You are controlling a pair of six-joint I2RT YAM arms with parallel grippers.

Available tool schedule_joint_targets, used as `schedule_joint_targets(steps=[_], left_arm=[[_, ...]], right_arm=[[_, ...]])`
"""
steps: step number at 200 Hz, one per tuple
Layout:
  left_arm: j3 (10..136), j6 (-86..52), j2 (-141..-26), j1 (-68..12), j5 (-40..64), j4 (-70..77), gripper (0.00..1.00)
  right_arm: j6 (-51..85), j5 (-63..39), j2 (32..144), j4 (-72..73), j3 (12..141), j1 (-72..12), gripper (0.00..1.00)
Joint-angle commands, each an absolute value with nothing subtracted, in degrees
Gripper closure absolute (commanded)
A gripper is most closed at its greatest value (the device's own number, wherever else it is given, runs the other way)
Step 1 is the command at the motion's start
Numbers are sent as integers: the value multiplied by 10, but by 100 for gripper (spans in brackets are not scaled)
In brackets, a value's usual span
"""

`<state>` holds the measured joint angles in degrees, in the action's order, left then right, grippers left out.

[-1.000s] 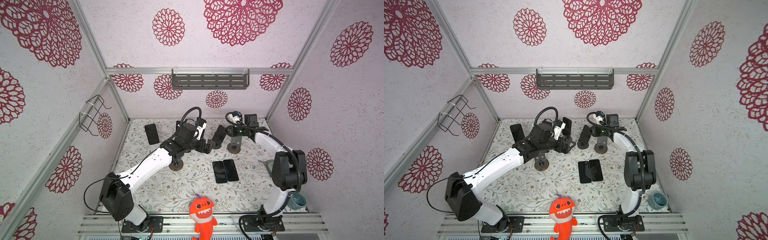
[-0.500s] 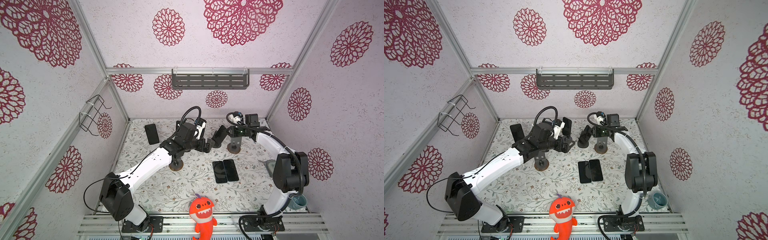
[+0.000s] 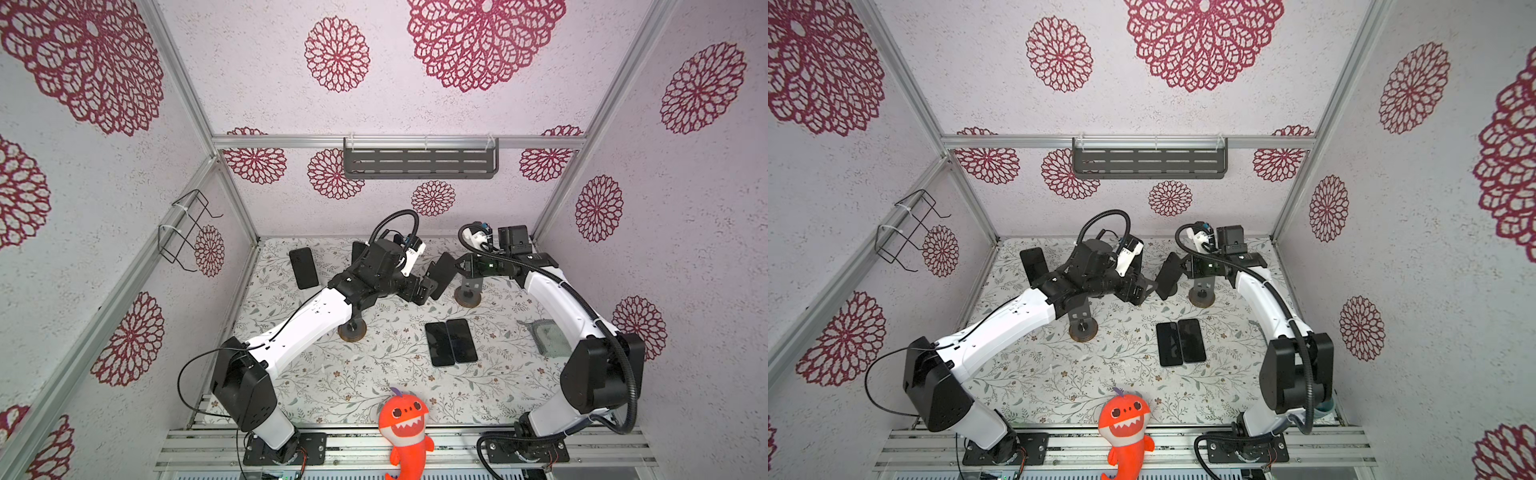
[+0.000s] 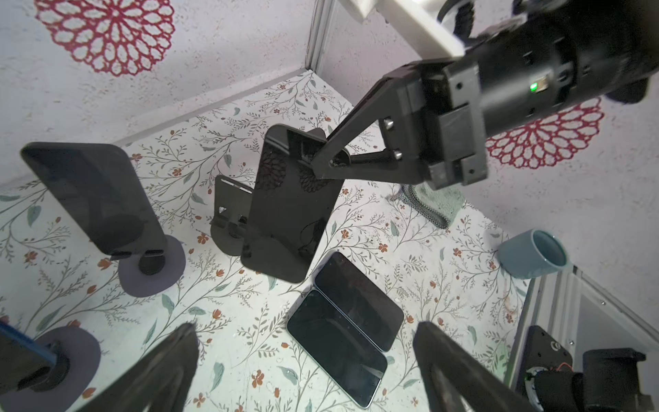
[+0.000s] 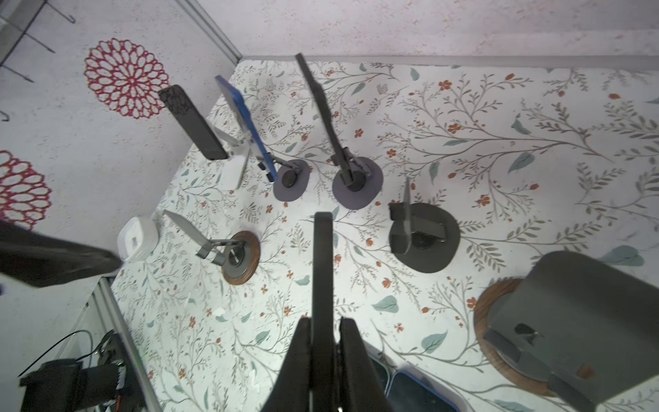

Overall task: Remove the phone from the phone stand
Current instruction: Remove the phone from the phone stand, then place the phone at the center of the table.

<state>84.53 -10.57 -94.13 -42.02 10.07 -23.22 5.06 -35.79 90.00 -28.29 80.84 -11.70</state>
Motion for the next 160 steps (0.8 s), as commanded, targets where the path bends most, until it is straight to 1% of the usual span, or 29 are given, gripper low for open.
schedule_joint_targets(steps=[1, 28, 89, 152, 160], left_arm=[[865, -56, -961, -427, 112, -275, 3], [868, -51, -974, -431, 118, -286, 2], [874, -34, -1001, -448, 77, -312, 2], [882, -40, -1020, -453, 70, -318, 2], [882, -42, -1021, -453, 71, -318, 1]], right_arm=[[69, -401, 863, -298, 801, -134, 88], [92, -403, 838, -278, 780, -149, 89], [142, -397, 801, -224, 731, -175, 91], [161, -397, 794, -201, 715, -188, 92], [161, -397, 793, -200, 714, -190, 91]])
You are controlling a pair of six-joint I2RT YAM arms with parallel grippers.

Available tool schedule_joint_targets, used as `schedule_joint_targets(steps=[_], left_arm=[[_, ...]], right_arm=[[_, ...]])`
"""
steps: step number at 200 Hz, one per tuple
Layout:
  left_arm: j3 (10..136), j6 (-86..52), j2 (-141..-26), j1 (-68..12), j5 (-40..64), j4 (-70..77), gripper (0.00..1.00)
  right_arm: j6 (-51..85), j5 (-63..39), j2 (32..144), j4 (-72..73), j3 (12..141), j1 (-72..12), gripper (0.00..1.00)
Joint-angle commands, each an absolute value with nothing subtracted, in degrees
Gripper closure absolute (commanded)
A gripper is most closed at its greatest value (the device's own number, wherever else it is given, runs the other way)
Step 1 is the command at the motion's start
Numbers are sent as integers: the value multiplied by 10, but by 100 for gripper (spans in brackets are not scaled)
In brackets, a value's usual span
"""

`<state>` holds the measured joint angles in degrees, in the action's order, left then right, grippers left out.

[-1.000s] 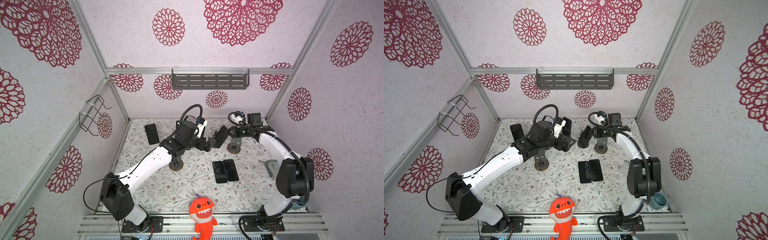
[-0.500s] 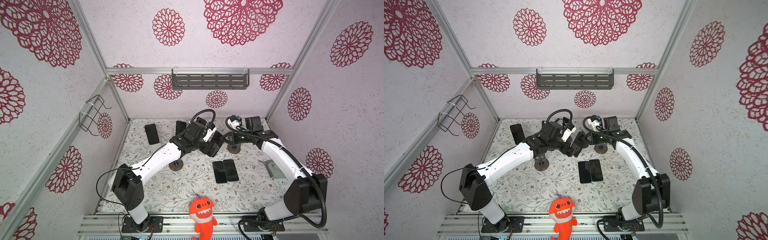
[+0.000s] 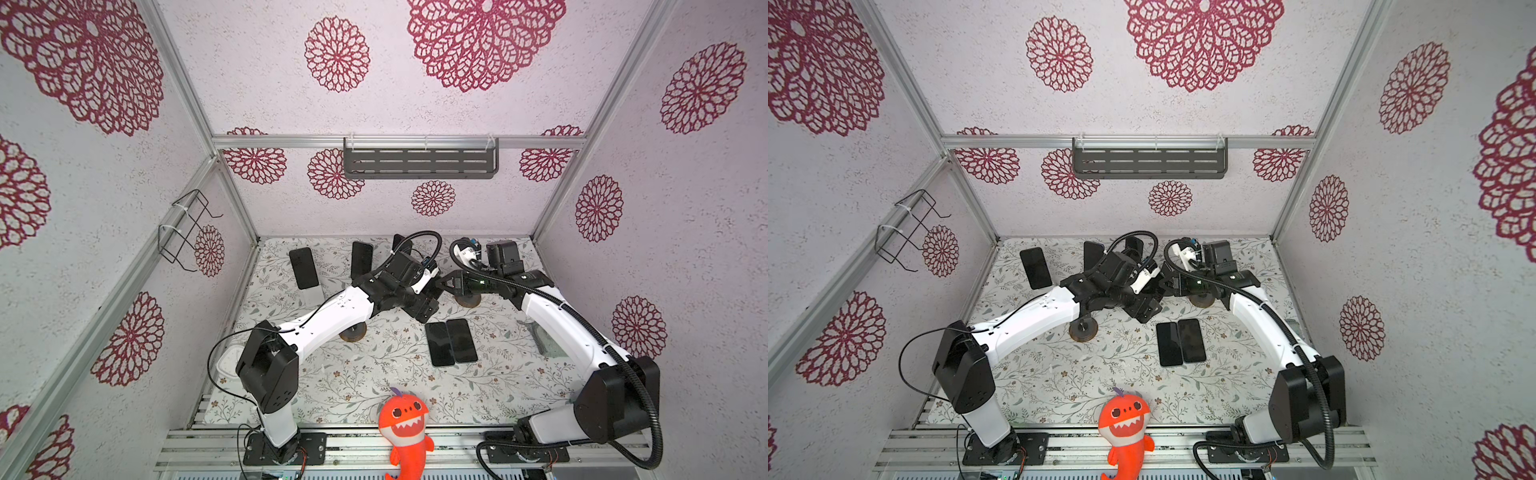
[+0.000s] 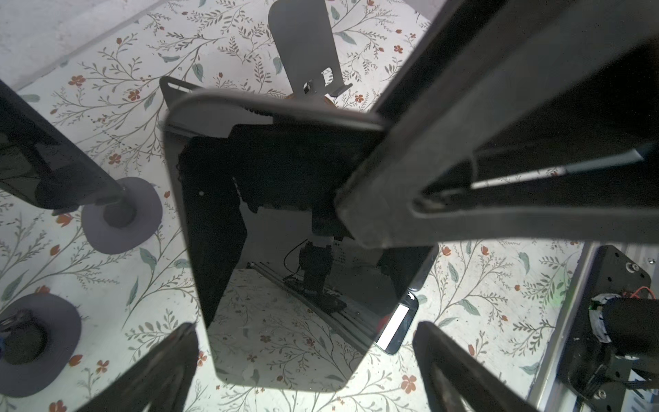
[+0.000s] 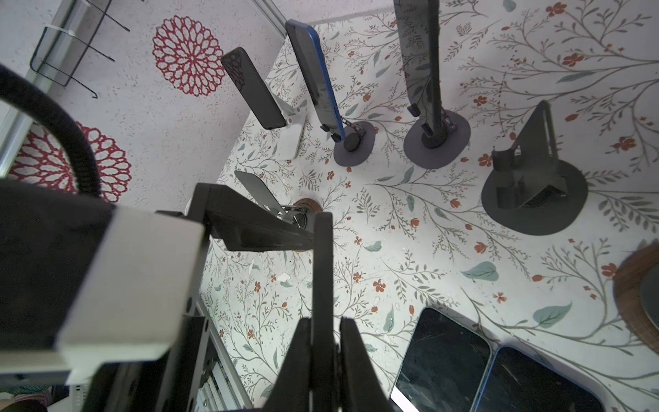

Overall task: Remove the phone from the phone stand
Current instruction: Place the phone at the center of the table.

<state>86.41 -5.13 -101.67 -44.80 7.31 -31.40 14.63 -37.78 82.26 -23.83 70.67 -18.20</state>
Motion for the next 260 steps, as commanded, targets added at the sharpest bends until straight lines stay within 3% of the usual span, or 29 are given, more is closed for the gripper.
schedule_joint_targets(steps=[1, 87, 107, 141, 178, 260], left_arm=[[882, -42, -1021, -453, 72, -318, 0], [887, -53, -1032, -451, 82, -316, 20], [887, -54, -1035, -451, 85, -314, 21], [885, -58, -1038, -452, 93, -307, 0], [878, -62, -1037, -450, 91, -297, 0], [869, -71, -1038, -446, 89, -283, 31]], right_arm=[[161, -397, 793, -200, 714, -190, 92], [177, -410, 789, -176, 700, -197, 92], [186, -415, 786, -163, 692, -198, 92], [197, -423, 782, -144, 683, -198, 93], [198, -428, 781, -146, 682, -198, 93], [204, -427, 782, -144, 677, -198, 93]])
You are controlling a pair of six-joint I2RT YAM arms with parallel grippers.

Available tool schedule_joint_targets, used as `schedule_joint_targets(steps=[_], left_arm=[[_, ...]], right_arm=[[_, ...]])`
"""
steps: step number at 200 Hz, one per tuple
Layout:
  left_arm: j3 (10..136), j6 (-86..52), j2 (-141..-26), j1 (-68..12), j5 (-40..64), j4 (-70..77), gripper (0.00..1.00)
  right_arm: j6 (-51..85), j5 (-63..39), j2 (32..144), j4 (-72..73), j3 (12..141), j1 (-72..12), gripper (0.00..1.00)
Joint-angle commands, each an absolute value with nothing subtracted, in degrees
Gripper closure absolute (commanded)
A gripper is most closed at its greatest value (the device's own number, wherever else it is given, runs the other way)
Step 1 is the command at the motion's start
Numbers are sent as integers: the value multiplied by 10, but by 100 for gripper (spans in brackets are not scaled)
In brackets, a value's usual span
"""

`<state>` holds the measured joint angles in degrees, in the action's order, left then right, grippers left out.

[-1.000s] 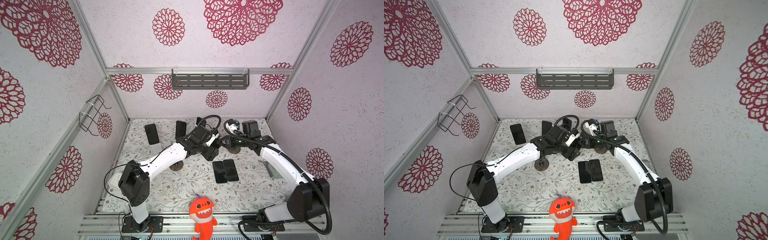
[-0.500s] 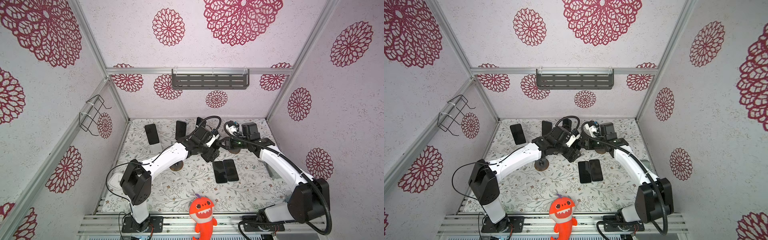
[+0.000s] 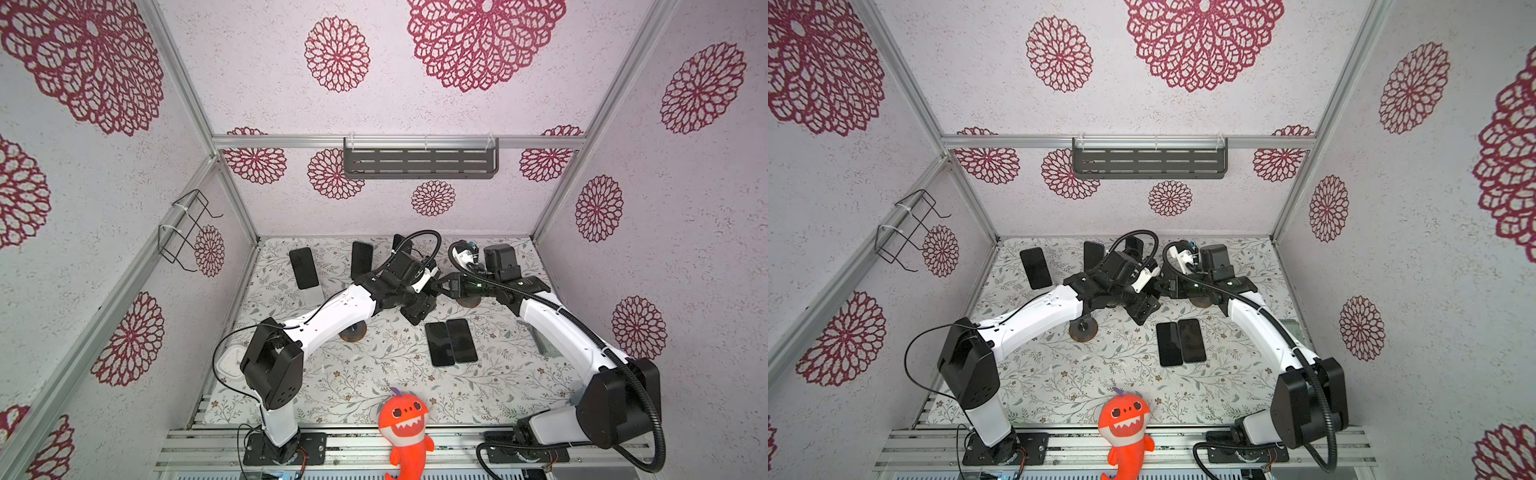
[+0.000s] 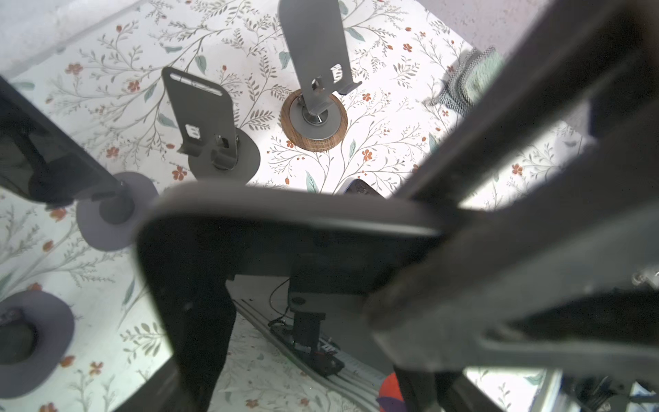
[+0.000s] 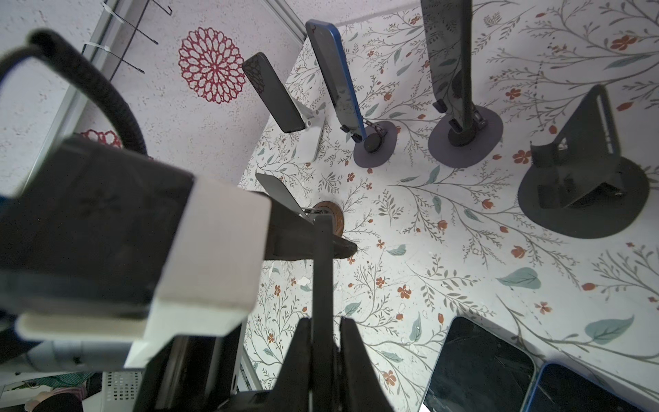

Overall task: Remove the phone from the phone stand
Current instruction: Place the phone at the center of the table.

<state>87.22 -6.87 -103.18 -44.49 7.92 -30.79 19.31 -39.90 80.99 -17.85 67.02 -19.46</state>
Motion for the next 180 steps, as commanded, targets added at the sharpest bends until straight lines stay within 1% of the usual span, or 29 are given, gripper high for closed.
schedule_joint_targets(steps=[1, 29, 39, 53, 64, 82, 90, 103, 114, 139, 155, 165, 180], left_arm=[[868, -71, -1038, -446, 89, -283, 32], [867, -78, -1039, -446, 90, -277, 40], [867, -81, -1039, -446, 89, -276, 41], [867, -88, -1039, -446, 85, -277, 41], [868, -104, -1037, -445, 73, -280, 41], [865, -146, -1032, -444, 47, -293, 43], [859, -169, -1028, -445, 42, -294, 43], [845, -215, -1022, -444, 39, -293, 45], [834, -261, -1017, -445, 30, -292, 48], [821, -379, -1018, -450, 6, -306, 53], [813, -434, -1020, -460, -3, -300, 53], [810, -473, -1027, -465, -17, -302, 56], [810, -519, -1044, -468, -14, -304, 58]], right_arm=[[204, -426, 782, -144, 677, -198, 93], [202, -426, 781, -148, 675, -198, 93], [202, -425, 782, -147, 673, -198, 90], [206, -424, 783, -144, 670, -198, 75], [208, -419, 784, -145, 667, -198, 58], [210, -398, 784, -163, 667, -196, 36], [212, -382, 783, -171, 665, -194, 31], [214, -355, 781, -185, 660, -191, 26], [214, -321, 778, -204, 657, -191, 24], [214, -216, 762, -246, 644, -190, 24], [219, -154, 746, -261, 626, -190, 24], [224, -125, 733, -264, 611, -189, 24], [229, -98, 714, -264, 587, -186, 24]])
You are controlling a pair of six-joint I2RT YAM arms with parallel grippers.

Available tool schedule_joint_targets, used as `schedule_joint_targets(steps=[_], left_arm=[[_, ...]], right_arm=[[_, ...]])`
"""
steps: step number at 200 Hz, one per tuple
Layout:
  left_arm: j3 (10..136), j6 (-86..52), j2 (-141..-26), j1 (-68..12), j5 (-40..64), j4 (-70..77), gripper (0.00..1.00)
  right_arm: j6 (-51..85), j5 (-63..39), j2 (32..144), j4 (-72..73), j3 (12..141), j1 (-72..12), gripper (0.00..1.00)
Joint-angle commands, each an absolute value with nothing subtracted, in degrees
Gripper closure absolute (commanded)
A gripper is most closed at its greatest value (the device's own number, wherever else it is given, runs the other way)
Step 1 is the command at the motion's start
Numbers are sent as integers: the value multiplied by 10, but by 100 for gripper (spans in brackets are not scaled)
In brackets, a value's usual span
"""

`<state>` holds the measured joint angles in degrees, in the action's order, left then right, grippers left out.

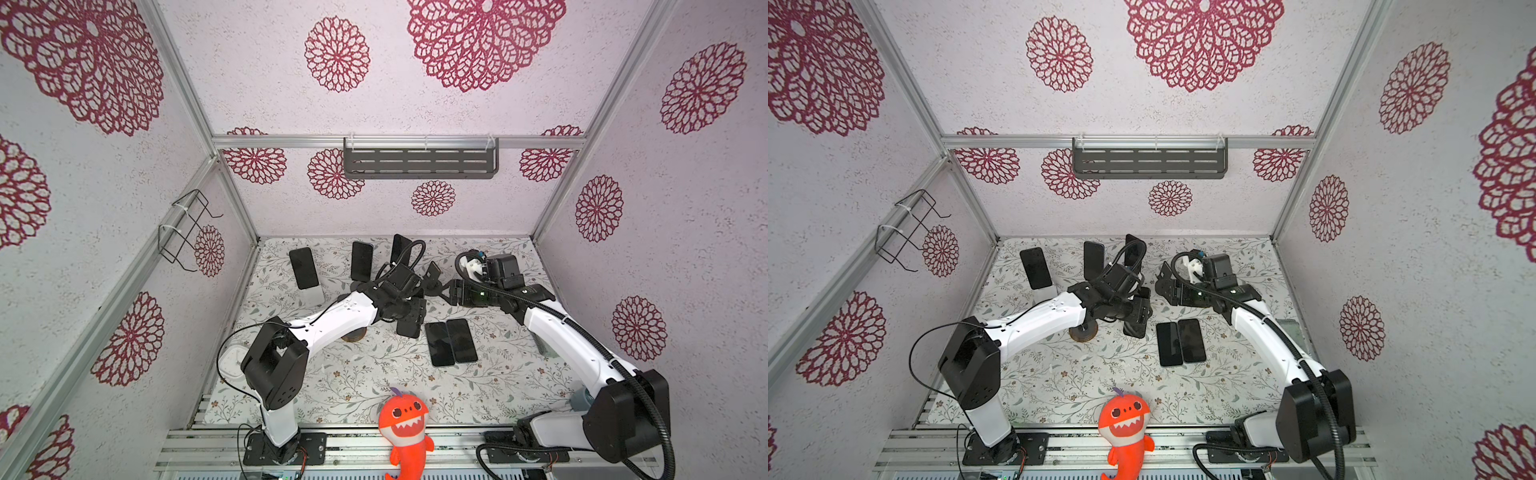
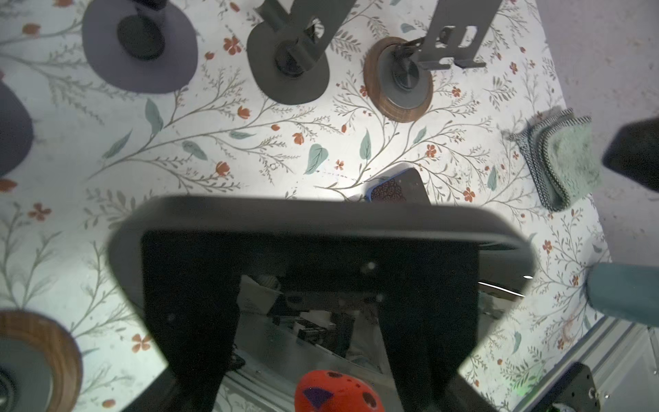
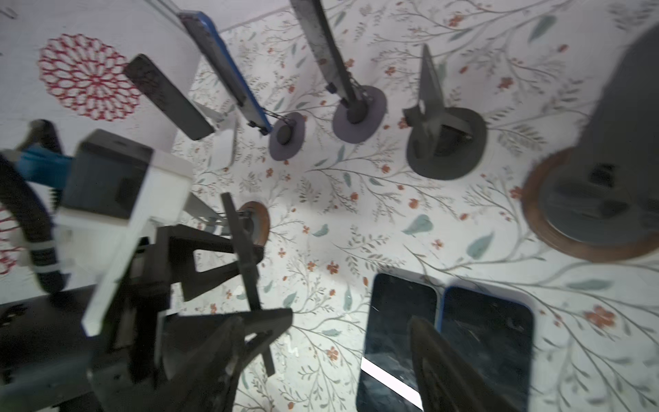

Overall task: Remove the phone from the phone stand
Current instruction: Place the phone at the center of the table.

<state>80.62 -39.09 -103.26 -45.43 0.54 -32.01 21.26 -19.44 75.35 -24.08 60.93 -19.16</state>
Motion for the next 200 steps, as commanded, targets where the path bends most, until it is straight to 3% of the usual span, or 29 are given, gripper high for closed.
schedule_joint_targets(steps=[1, 95, 146, 200], left_arm=[[810, -522, -1045, -468, -13, -305, 58], [859, -616, -1155, -496, -24, -402, 59], [861, -613, -1172, -498, 3, -394, 48], [851, -607, -1191, -499, 37, -398, 29]], right_arm=[[229, -97, 713, -264, 585, -186, 24], [223, -51, 628, -265, 491, -145, 24], [216, -50, 633, -255, 482, -137, 24], [215, -26, 635, -251, 464, -135, 24]])
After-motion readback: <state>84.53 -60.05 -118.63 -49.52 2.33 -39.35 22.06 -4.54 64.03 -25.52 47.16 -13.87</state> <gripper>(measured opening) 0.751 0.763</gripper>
